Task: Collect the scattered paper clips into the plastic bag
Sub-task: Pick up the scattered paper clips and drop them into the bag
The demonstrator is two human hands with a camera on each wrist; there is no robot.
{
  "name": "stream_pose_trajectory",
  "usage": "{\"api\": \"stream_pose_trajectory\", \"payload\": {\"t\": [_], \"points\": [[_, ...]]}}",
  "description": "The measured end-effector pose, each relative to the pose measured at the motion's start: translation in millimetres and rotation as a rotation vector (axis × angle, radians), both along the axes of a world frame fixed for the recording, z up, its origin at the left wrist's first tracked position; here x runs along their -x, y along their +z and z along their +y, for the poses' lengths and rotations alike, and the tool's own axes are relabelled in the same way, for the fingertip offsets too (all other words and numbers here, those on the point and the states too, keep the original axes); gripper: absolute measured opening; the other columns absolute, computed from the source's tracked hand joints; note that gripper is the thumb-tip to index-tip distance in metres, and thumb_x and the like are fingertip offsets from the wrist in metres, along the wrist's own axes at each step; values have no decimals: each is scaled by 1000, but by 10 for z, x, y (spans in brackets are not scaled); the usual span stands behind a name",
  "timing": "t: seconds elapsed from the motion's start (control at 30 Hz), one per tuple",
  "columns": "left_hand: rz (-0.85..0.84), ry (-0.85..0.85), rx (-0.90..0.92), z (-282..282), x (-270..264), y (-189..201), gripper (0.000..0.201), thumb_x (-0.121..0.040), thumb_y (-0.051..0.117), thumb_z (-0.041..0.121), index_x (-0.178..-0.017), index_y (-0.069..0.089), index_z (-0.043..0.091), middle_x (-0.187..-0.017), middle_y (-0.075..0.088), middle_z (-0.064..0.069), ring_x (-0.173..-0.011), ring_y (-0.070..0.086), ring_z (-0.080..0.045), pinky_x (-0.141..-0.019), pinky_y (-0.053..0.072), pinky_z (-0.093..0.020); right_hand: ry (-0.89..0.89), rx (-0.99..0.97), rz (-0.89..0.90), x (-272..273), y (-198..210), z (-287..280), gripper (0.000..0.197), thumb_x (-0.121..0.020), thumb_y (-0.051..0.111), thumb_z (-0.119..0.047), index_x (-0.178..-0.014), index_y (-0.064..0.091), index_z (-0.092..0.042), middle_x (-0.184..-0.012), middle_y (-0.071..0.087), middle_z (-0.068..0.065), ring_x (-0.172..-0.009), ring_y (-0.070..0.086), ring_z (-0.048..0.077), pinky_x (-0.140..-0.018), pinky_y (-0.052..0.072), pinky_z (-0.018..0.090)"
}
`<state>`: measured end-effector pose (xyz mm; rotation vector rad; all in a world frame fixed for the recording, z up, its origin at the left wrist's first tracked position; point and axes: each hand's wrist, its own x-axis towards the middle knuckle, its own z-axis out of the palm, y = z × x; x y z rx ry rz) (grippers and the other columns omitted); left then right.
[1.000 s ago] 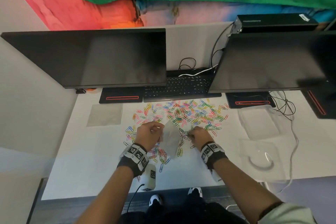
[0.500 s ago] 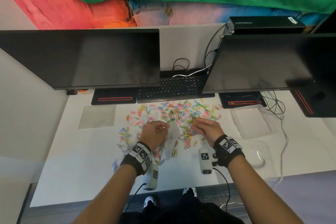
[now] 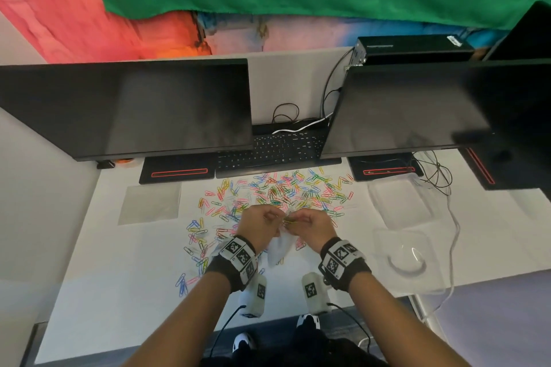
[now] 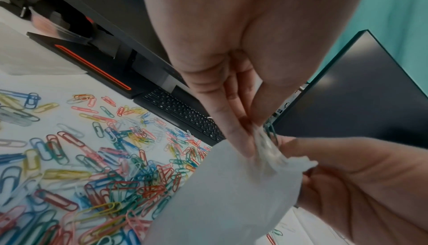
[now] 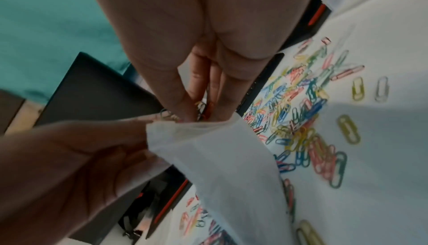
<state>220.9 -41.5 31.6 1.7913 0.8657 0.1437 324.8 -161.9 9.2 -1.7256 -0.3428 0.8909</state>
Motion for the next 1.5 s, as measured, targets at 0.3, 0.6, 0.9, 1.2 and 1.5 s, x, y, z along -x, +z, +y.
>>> {"api": "stream_pose_trajectory", "payload": {"t": [0.3, 0.6, 0.9, 1.2, 1.5], "points": [[-20, -25, 4, -36, -44, -8, 13, -90, 65, 2, -88, 76, 10, -69, 71, -3, -61, 68, -19, -67, 64, -38, 216, 216, -541, 12, 22, 66, 9, -78, 74, -13, -85, 79, -11, -69, 71, 6, -59, 61, 16, -58, 55, 29], [-6, -46, -8, -39, -22, -16, 12, -89, 67, 2, -96, 76, 4, -80, 75, -12, -68, 72, -23, -67, 64, -36, 308, 284, -659, 1, 63, 96, 11, -82, 69, -15, -84, 79, -11, -75, 75, 6, -49, 44, -5, -59, 27, -6], [1, -25, -1, -38, -10, -16, 11, -90, 67, 3, -95, 77, 5, -81, 74, -11, -67, 71, -20, -62, 62, -28, 501, 278, -667, 25, 44, 74, 28, -87, 52, -3, -74, 76, -11, -54, 51, -12, -49, 39, -4, -55, 30, 12], [23, 17, -48, 7, 125, 27, 20, -91, 60, -1, -95, 76, 9, -75, 70, -2, -57, 64, -9, -54, 54, -15, 54, 130, -252, -436, 15, -253, 24, -86, 65, -2, -95, 73, -23, -96, 73, 4, -83, 71, 23, -69, 61, 33], [45, 99, -109, 290, 303, 56, 24, -88, 64, 7, -82, 74, 28, -75, 73, 1, -75, 72, -24, -78, 62, -42, 417, 687, -605, -375, -970, -395, 104, -61, 81, -48, -147, 26, -24, -139, 30, 11, -125, 41, 29, -104, 41, 35]]}}
